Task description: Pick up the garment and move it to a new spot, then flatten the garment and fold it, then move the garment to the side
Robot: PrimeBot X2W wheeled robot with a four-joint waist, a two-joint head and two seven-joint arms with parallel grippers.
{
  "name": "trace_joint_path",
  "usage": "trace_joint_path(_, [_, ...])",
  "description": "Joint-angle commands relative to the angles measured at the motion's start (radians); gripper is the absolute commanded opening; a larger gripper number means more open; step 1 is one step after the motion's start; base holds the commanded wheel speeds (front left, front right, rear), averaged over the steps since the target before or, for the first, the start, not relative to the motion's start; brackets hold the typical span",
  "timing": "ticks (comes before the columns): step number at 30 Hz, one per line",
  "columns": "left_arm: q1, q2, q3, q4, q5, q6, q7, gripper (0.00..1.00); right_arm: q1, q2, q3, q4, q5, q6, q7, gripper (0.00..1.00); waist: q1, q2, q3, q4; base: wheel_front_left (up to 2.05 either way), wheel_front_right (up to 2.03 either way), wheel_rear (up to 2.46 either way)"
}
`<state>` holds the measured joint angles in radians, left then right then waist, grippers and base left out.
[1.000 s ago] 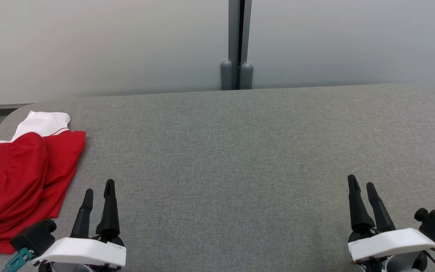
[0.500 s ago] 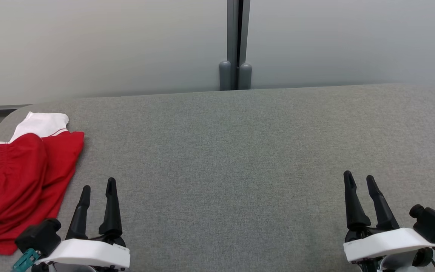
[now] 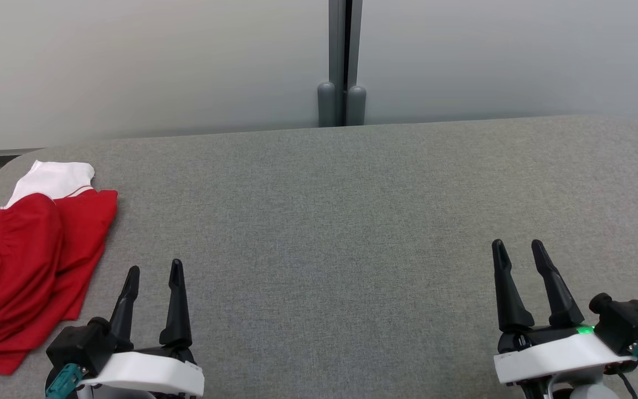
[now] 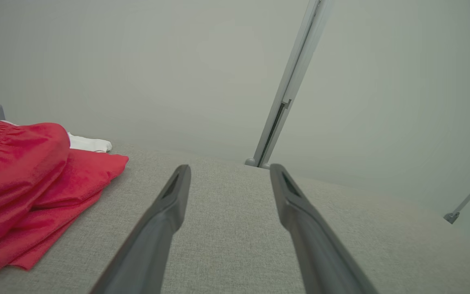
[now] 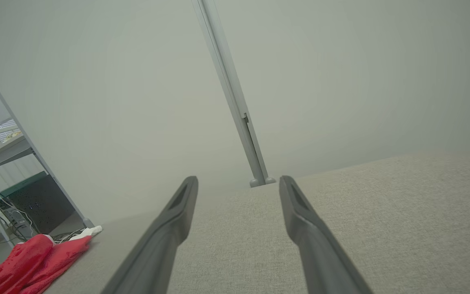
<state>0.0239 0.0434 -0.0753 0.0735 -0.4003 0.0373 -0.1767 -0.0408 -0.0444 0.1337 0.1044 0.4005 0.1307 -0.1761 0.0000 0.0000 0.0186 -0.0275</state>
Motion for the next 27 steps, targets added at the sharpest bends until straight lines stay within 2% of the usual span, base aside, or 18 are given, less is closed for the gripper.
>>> trace_joint_path(1, [-0.010,0.006,-0.002,-0.012,0.026,0.007,-0.010,1.00,0.001,-0.006,-0.005,-0.011,-0.028,0.000,-0.011,1.00,0.0000,0.0000,0.000,0.000,0.00,0.00,0.00])
trace_joint_path(8, [0.002,0.006,-0.012,-0.025,0.091,0.008,-0.025,1.00,0.013,-0.006,-0.045,0.016,-0.070,0.000,-0.026,1.00,0.0000,0.0000,-0.002,0.005,0.00,0.00,0.00])
trace_joint_path(27, [0.034,0.008,-0.031,-0.026,0.240,-0.015,-0.064,1.00,0.036,-0.008,-0.018,0.038,-0.215,0.000,-0.066,1.00,0.0000,0.0000,-0.018,0.015,0.00,0.00,0.00])
